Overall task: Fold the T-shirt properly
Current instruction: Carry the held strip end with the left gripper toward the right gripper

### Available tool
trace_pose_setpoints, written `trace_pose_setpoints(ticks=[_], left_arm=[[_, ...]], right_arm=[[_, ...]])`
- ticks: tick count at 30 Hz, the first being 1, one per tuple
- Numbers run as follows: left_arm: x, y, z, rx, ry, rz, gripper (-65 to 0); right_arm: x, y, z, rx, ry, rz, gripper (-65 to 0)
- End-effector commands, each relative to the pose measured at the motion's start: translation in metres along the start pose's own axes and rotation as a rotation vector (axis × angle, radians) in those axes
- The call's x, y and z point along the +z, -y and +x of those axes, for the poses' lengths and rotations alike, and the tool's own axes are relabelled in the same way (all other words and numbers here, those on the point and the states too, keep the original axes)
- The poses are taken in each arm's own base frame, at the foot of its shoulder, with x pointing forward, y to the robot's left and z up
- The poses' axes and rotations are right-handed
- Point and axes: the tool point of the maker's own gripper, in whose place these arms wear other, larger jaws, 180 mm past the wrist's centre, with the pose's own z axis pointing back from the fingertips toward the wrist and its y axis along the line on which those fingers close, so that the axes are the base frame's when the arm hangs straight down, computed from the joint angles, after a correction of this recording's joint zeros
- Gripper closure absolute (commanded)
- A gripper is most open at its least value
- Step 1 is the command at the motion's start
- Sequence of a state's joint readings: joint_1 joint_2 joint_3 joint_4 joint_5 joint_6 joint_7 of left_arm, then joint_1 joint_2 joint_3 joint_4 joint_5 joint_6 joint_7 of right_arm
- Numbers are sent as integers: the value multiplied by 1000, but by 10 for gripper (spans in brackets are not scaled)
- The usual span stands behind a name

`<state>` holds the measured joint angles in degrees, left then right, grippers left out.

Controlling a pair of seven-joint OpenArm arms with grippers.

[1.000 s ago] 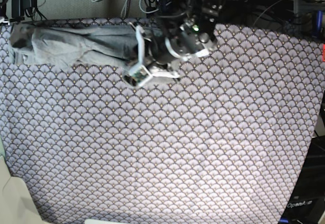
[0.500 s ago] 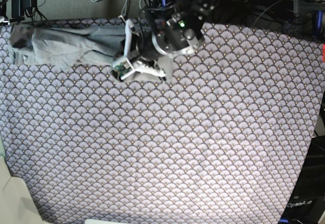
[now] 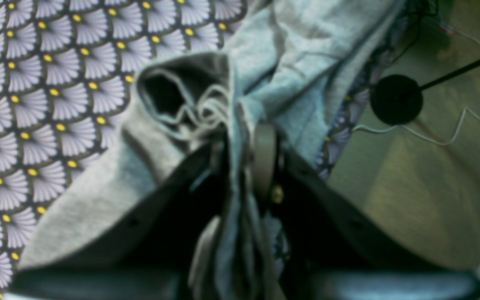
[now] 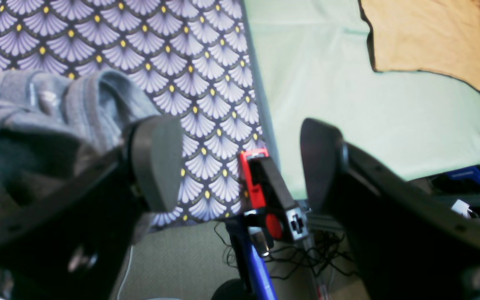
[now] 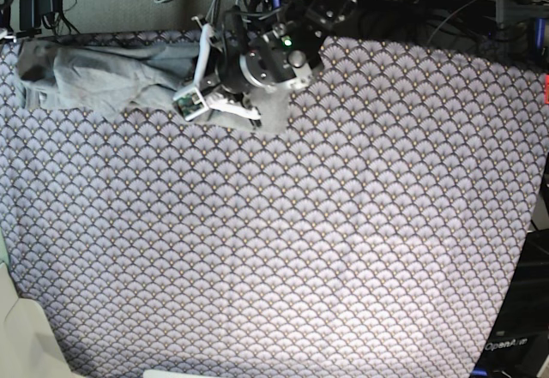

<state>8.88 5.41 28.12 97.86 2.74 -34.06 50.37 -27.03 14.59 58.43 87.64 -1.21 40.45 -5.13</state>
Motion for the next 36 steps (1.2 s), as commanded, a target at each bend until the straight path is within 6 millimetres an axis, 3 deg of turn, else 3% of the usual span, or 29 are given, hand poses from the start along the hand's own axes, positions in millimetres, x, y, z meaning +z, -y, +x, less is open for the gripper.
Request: trace_pose_setpoints(ticks=[1, 4, 10, 16, 20, 24, 27, 30, 36], left_arm=[[3, 1, 20, 0, 70, -5, -43], [4, 1, 22, -2, 75, -2, -58], [4, 4, 30, -4, 97, -12, -280], [5, 17, 49, -49, 151, -92, -287], [11, 16, 57, -33, 186, -108, -291], [31, -9, 65, -4, 237, -29, -292], [43, -36, 38, 53, 199, 48, -290], [48, -49, 9, 81, 142, 82, -292], [31, -46, -35, 146, 33, 51, -292]], right_arm=[[2, 10, 16, 20, 50, -18, -450], [2, 10, 16, 20, 50, -18, -450], [3, 10, 15, 22, 46, -17, -450], [4, 10, 14, 23, 45, -16, -450], [4, 10, 13, 22, 43, -16, -450], [4, 13, 14, 20, 48, -24, -450], [3, 13, 17, 19, 55, -27, -450], [6, 21, 18, 14, 59, -49, -450], [6, 43, 34, -28, 116, -133, -449]])
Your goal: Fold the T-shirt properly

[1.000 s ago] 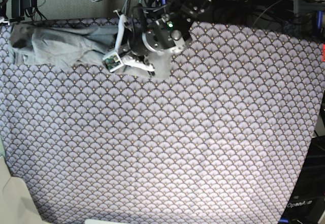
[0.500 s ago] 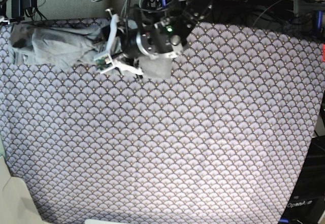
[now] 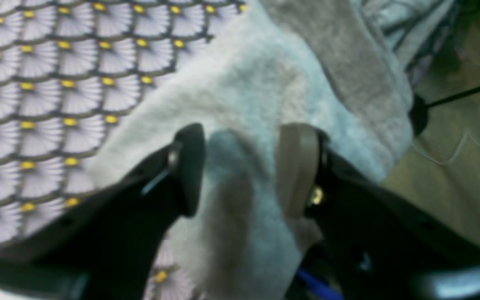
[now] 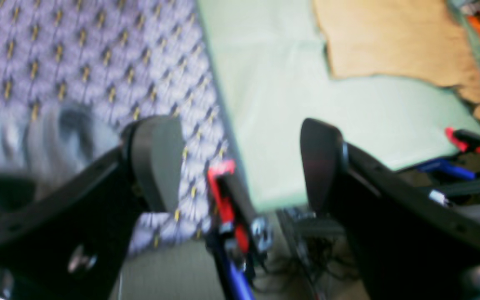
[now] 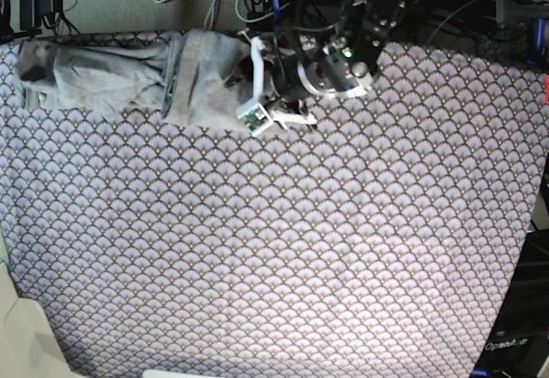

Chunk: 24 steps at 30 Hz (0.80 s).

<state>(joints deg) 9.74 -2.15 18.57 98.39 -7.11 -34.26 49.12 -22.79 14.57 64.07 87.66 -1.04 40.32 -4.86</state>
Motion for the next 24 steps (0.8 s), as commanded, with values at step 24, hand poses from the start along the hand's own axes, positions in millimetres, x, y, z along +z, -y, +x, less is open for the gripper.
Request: trace_pose_setpoints(ticks=[24], left_arm=[[-30, -29, -39, 132, -113, 1, -293]], right_arm=[[-58, -4, -6, -38, -220, 49, -452]])
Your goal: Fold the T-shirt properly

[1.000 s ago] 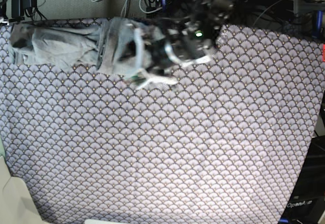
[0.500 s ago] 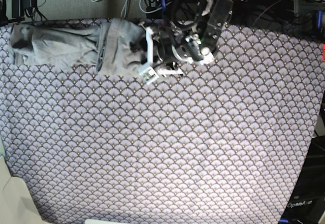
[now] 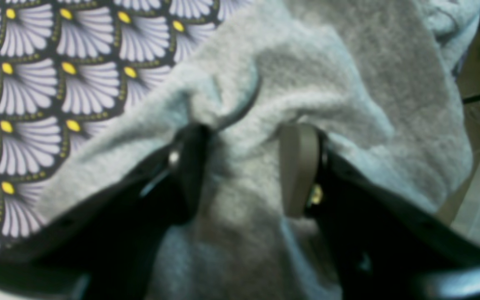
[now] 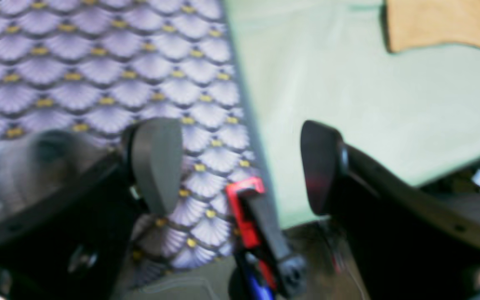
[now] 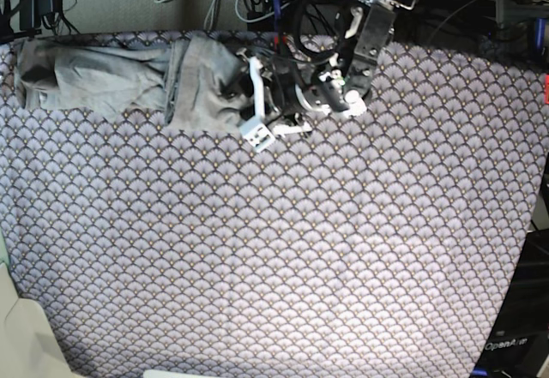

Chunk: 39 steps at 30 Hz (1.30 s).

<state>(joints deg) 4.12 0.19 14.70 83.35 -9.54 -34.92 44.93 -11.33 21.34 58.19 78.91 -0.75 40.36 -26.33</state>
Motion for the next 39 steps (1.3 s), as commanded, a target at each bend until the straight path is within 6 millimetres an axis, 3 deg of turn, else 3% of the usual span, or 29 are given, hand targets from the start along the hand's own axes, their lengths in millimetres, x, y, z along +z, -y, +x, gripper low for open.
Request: trace_pose_setpoints(ticks=[1, 6, 17, 28, 34, 39], left_arm=[[1, -5, -20, -8, -92, 31, -293], [2, -5, -17, -12, -87, 32, -293], [2, -8, -17, -13, -88, 37, -293], [2, -12, -14, -16, -84, 44, -293], [2, -14, -13, -17, -83, 46, -293], [2, -14, -13, -17, -83, 46, -293]], right_arm=[[1, 13, 15, 5, 24, -24, -452], [2, 12, 16, -48, -35, 16, -493], [21, -30, 26, -50, -104, 342, -509], [26, -45, 4, -55, -201, 402, -508], [22, -76, -8, 2, -255, 478, -508], [22, -89, -14, -1, -262, 507, -510]])
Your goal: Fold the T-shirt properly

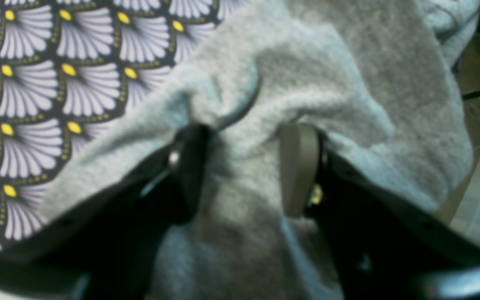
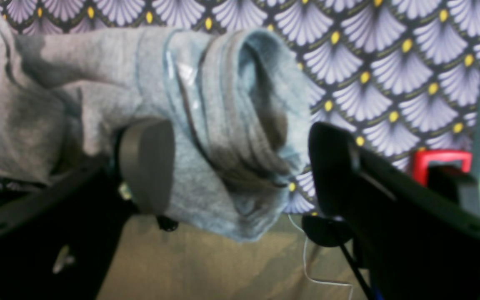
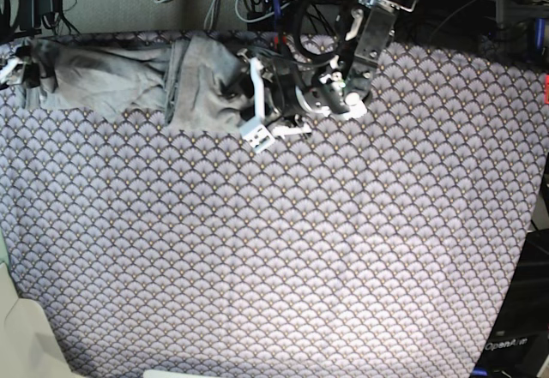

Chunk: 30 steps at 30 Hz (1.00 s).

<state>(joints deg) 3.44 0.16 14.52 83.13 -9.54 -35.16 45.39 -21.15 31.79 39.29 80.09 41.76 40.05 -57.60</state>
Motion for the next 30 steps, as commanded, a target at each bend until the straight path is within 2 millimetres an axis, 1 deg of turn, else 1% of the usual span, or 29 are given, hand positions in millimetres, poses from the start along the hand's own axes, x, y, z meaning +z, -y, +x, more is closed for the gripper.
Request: trace_pose_setpoints(ticks=[1, 8, 11, 13, 15, 20, 22, 28, 30], left_arm=[[2, -10, -15, -10, -80, 42, -293], [2, -10, -15, -10, -80, 42, -293], [2, -10, -15, -10, -80, 42, -292], [2, -10, -15, -10, -81, 42, -292], [2, -9, -16, -9, -82, 42, -292], [2, -9, -16, -8, -82, 41, -292], [2, -9, -16, -8, -82, 41, -292], [1, -8, -15, -7, -79, 40, -291], [2, -8, -16, -7, -82, 40, -291]], right_arm=[[7, 5, 13, 21, 34, -15, -510], [5, 4, 18, 19, 58, -10, -511], [-6, -6, 15, 23, 61, 25, -511], [-14, -9, 9, 9, 52, 45, -511], [-18, -12, 8, 9, 56, 56, -511], [-16, -10, 9, 14, 58, 50, -511], [-12, -3, 15, 28, 62, 36, -511], [-11, -1, 18, 32, 68, 31, -511], [-6, 5, 21, 19, 86, 14, -511]])
